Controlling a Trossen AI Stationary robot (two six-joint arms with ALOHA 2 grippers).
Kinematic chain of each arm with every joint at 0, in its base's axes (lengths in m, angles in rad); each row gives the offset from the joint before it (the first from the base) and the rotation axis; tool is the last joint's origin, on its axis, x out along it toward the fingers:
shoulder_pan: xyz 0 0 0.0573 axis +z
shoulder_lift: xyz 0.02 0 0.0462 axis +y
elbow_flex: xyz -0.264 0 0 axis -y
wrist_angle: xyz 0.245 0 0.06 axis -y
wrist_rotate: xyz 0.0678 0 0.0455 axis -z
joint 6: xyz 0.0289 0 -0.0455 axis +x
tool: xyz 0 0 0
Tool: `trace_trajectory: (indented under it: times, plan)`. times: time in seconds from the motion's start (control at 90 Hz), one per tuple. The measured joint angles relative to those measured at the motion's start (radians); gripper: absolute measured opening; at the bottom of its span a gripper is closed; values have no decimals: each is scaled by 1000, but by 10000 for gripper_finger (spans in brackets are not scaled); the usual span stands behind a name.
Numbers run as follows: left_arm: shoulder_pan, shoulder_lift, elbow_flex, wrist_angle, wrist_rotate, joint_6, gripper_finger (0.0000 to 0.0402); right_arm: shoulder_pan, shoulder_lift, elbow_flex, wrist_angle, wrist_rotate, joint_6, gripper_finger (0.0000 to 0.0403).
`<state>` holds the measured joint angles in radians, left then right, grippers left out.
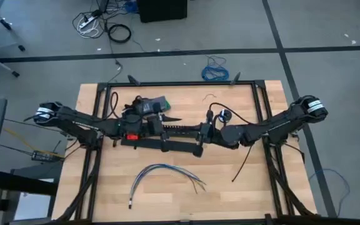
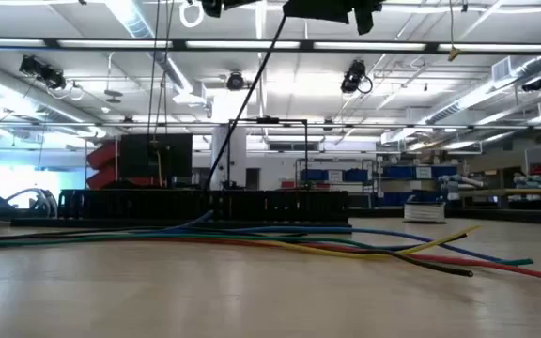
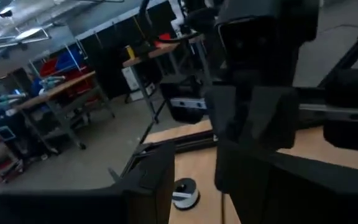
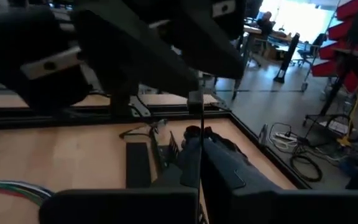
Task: Ziptie cables
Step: Prepare the left black zip tie
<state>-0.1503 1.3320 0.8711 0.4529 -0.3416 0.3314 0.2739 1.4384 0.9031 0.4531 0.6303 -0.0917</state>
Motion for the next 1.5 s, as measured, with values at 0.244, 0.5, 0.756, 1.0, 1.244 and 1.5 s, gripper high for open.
trace_trajectory:
  times: [0.244, 0.5, 0.756, 1.0, 1.244, 1.5]
  plan:
    - [-1, 32, 0, 15, 66, -21, 117, -29, 0, 0, 1, -67, -8, 0]
    - [0, 32, 0, 23, 66, -21, 116, -44, 0, 0, 1, -113, -8, 0]
    - [6, 32, 0, 21, 71, -22, 79, -44, 1, 0, 1, -155, -8, 0]
    - [6, 32, 0, 6, 81, -22, 60, -44, 1, 0, 16, -179, -23, 0]
    - [6, 32, 0, 2, 84, -16, 20, -45, 1, 0, 24, -186, -34, 0]
    - [-3, 32, 0, 23, 82, 3, 1, -45, 0, 1, 25, -191, -44, 8]
